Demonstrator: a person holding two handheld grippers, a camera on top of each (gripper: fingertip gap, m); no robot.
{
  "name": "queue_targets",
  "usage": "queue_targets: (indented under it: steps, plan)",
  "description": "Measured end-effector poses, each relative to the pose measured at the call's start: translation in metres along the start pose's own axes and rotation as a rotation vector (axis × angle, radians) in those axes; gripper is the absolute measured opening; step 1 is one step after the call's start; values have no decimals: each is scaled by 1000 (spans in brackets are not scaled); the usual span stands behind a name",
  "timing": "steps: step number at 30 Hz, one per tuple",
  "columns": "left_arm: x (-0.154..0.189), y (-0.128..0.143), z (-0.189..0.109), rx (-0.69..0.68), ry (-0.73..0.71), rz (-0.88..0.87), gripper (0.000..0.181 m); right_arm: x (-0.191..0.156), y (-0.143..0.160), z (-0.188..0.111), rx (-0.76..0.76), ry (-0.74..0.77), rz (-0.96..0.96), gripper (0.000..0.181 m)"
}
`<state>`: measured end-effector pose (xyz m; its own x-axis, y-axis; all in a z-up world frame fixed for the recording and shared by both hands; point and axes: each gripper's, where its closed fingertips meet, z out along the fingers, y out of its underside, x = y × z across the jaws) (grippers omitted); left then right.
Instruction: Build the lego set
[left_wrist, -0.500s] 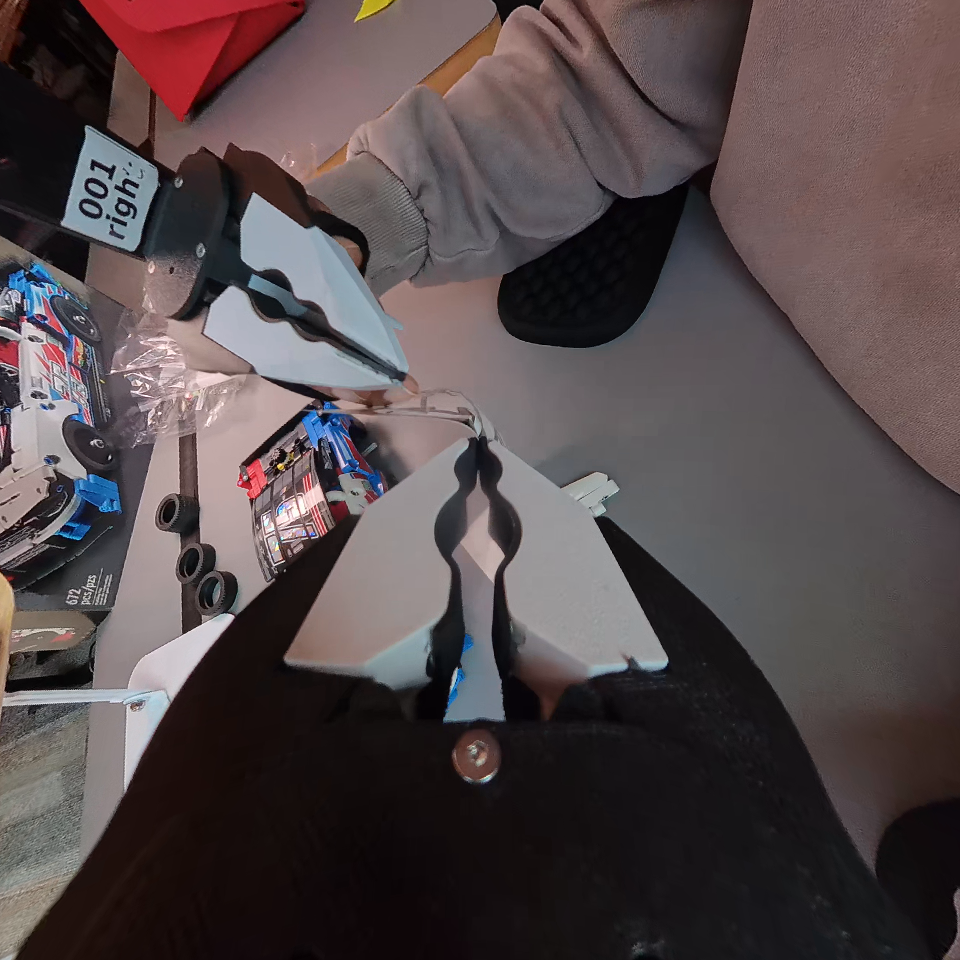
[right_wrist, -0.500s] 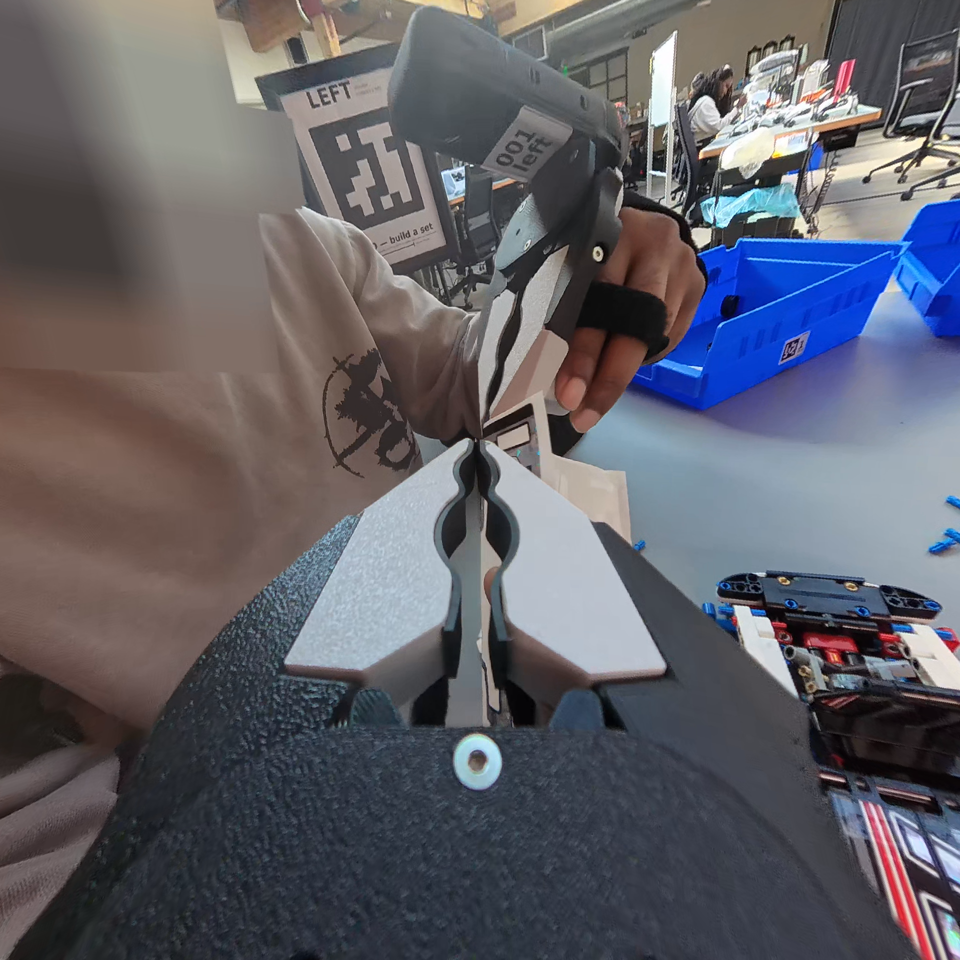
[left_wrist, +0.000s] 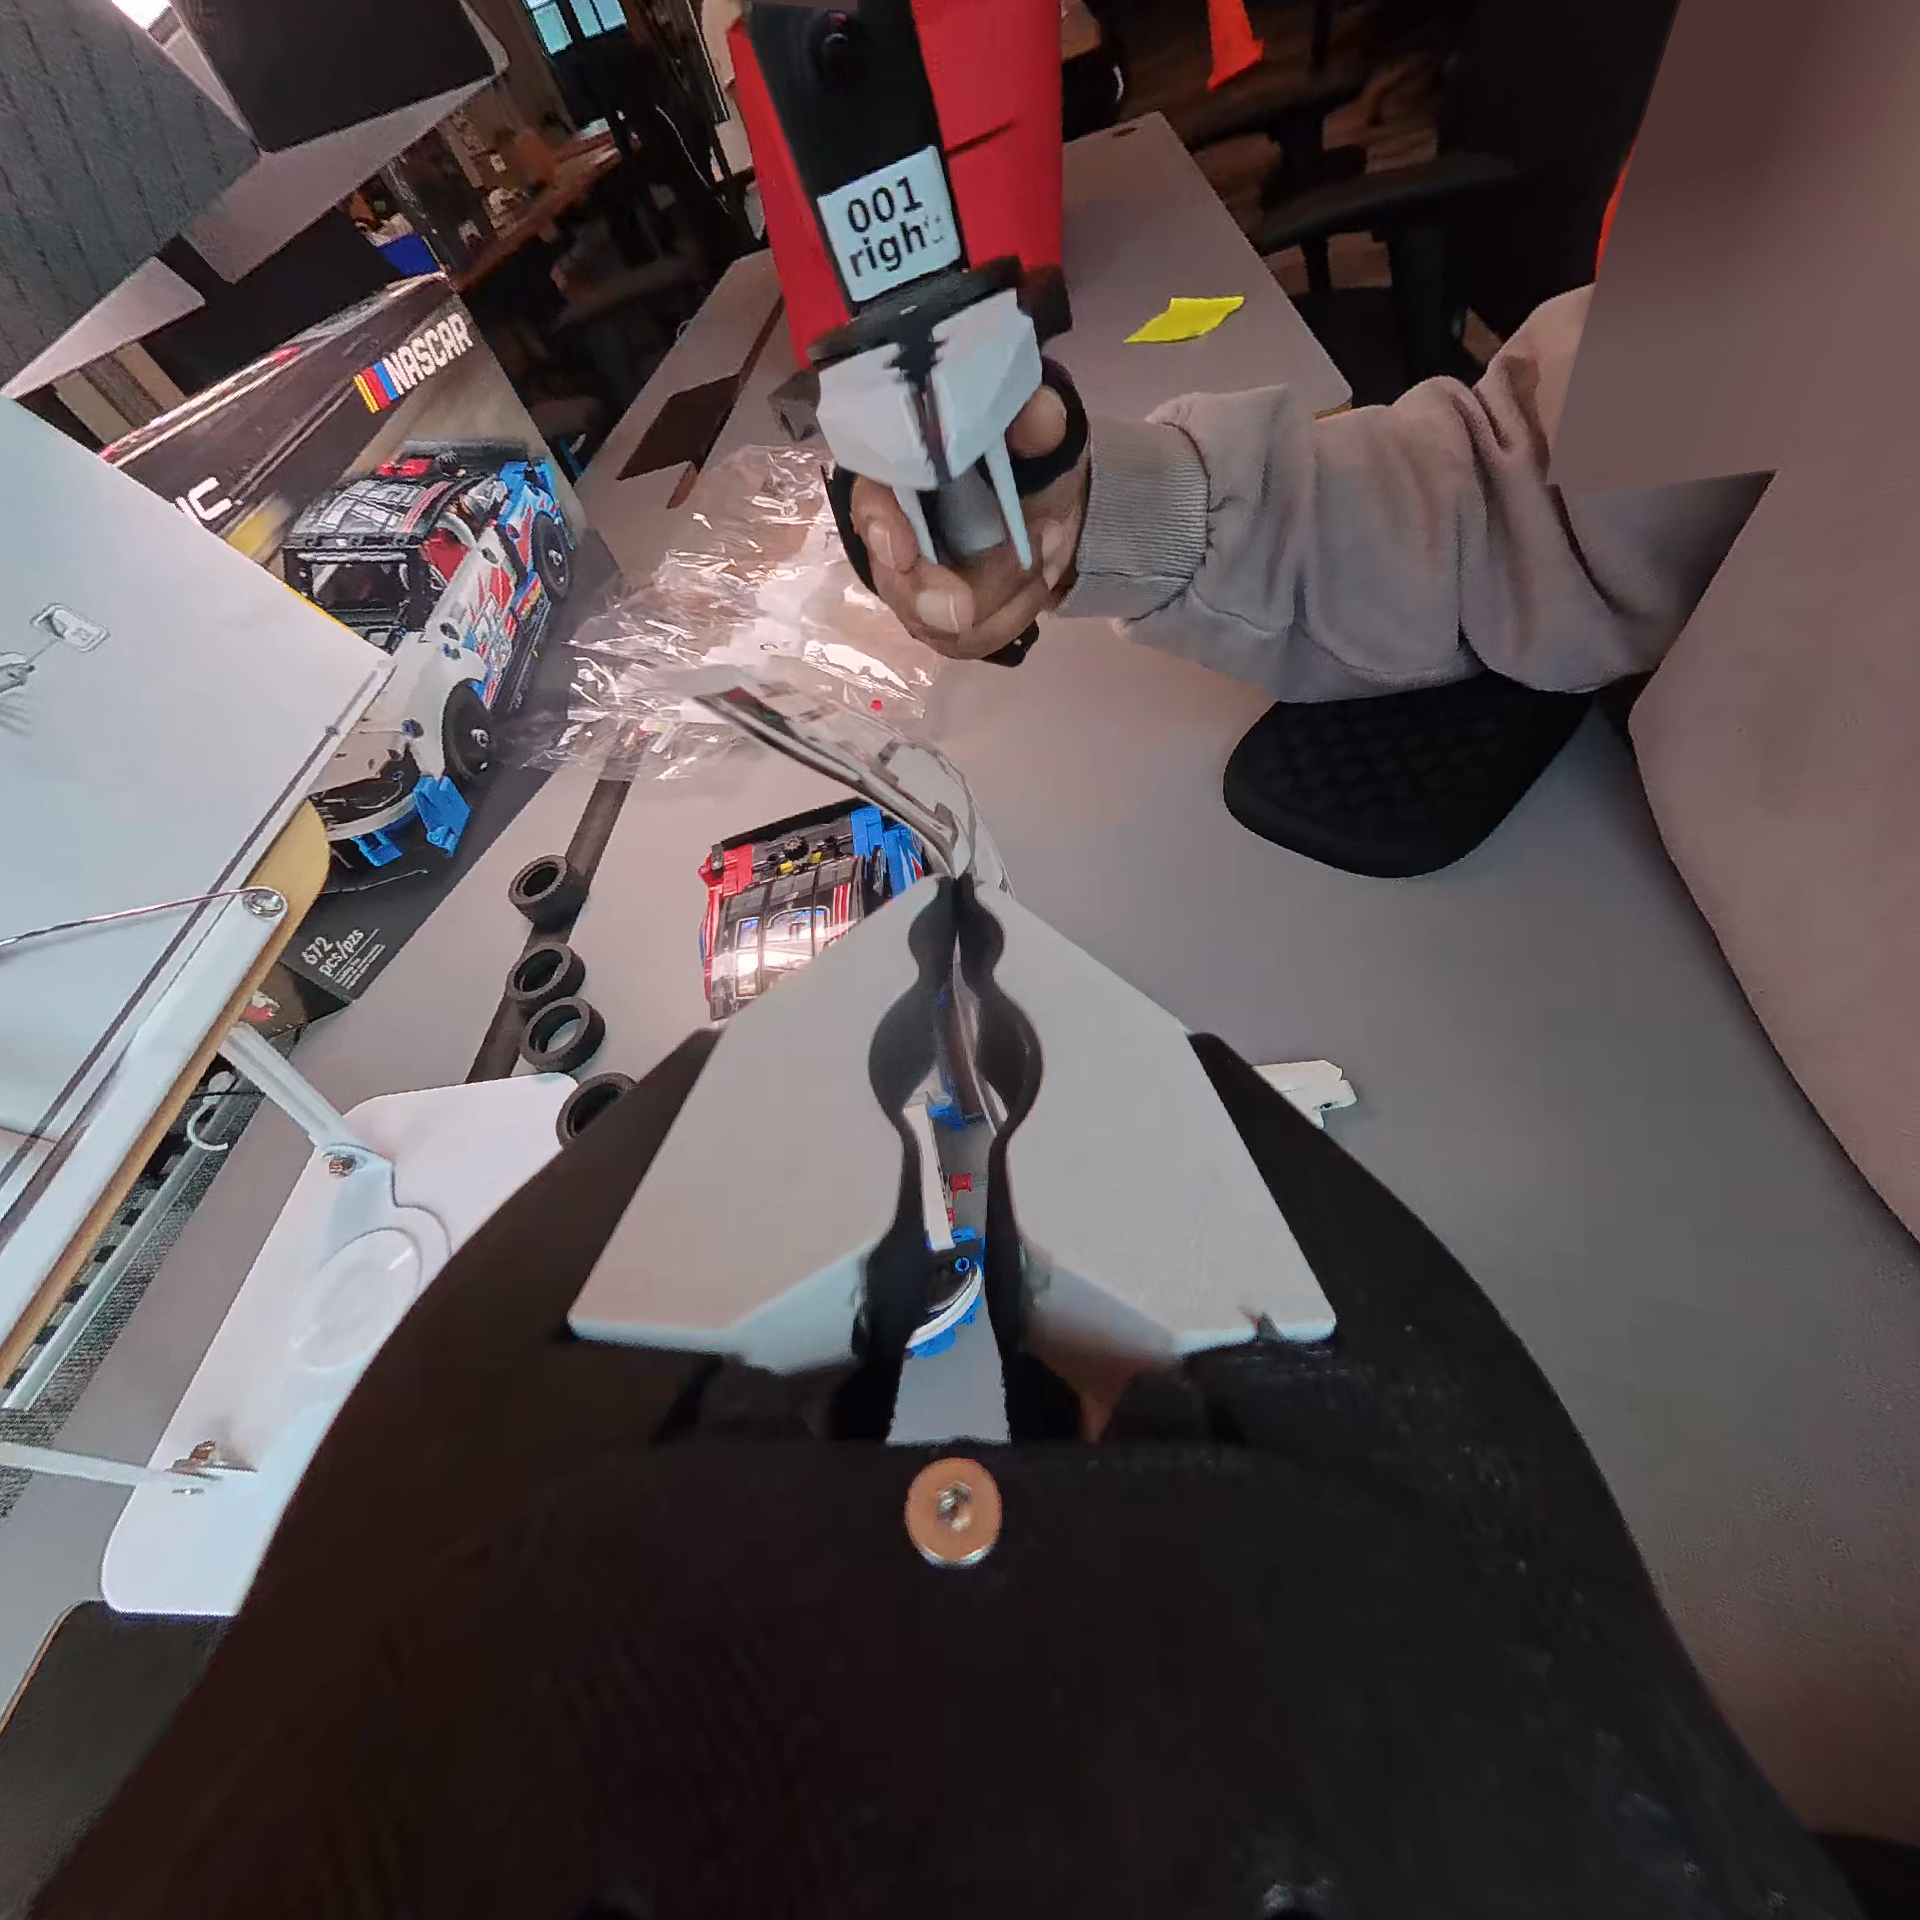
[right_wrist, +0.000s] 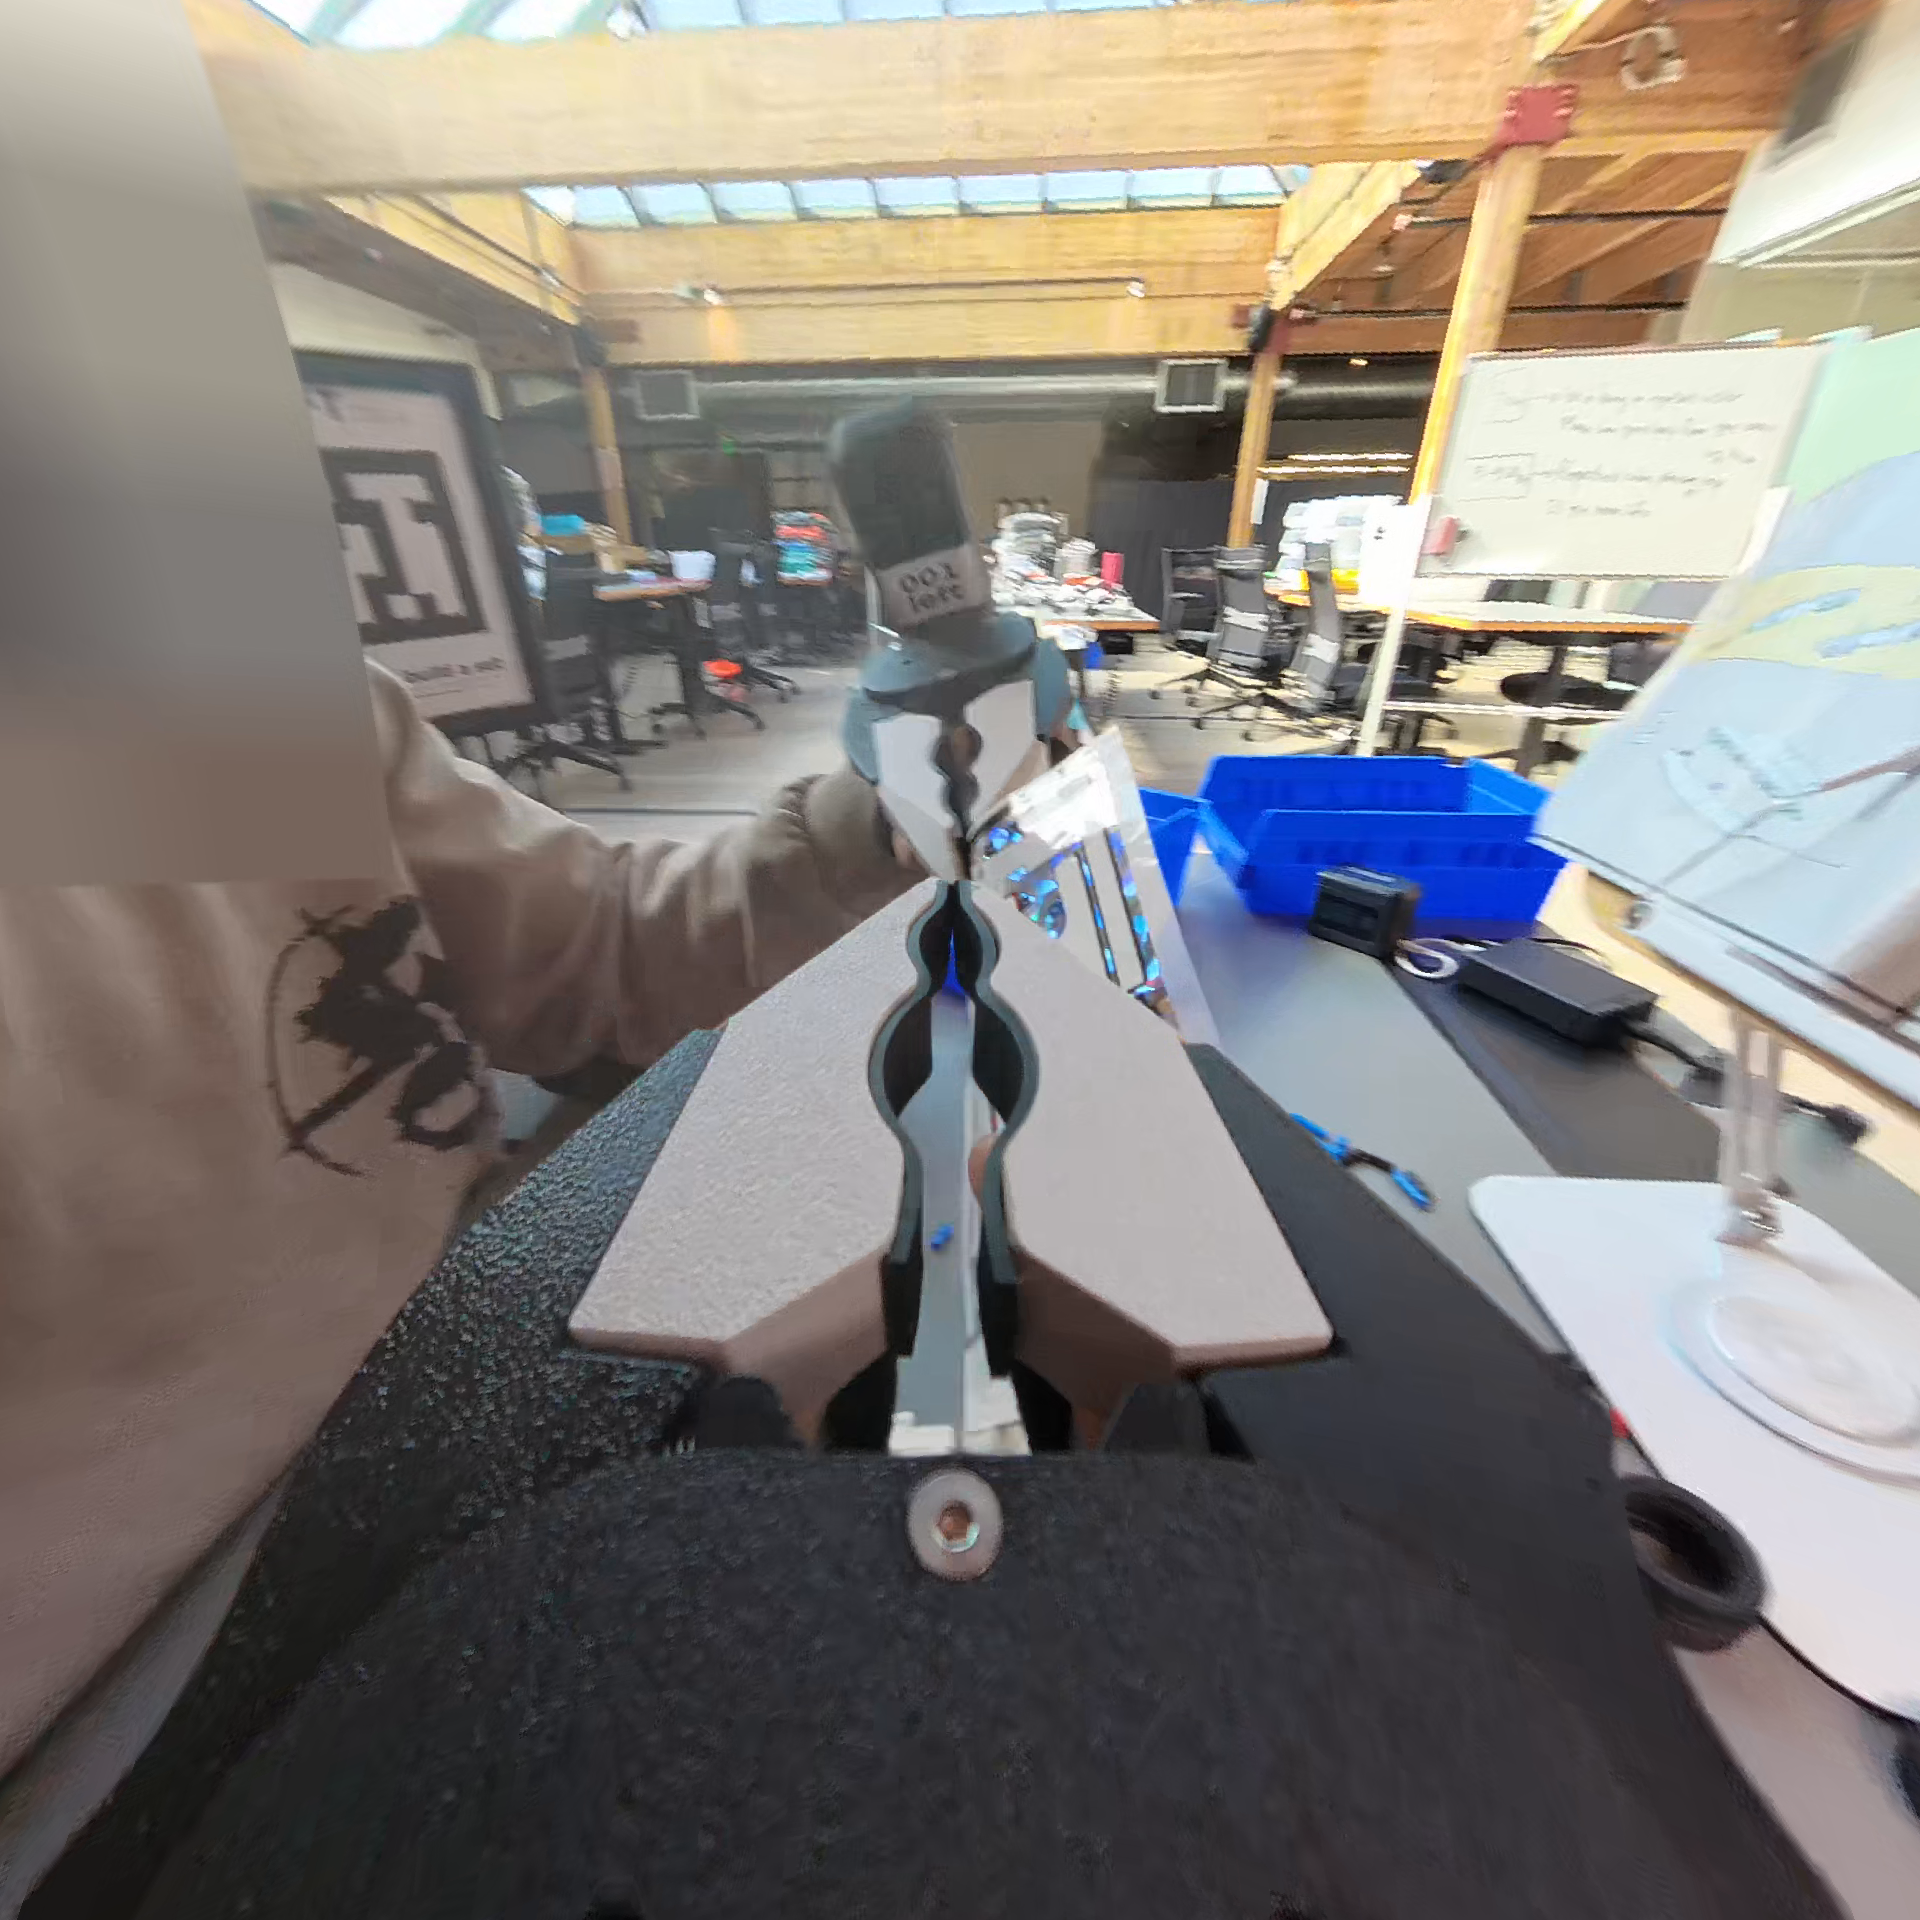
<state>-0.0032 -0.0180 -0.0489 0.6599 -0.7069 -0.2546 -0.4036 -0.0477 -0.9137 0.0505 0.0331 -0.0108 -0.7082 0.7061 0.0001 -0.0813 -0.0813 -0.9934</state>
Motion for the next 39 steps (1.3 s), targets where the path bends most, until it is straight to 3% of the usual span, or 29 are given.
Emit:
queue_targets:
  steps: [2,4,7,10,20,39]
  plan:
    - [-2,-1,2,2,-12,-10,0,6,9,14,-82,120,-139,0]
    - [-2,-1,7,-7,-22,-3,0,9,21,29,-207,230,-323,13]
    - [3,-2,16,-23,-18,20,0,4,35,46,-352,304,-560,22]
    - [11,-3,23,-36,-2,53,0,3,46,52,-448,330,-637,23]
    - [20,2,28,-99,16,115,0,-12,60,51,-445,178,-463,4]
    - [40,12,38,-225,41,256,0,-29,70,42,-338,-119,70,3]
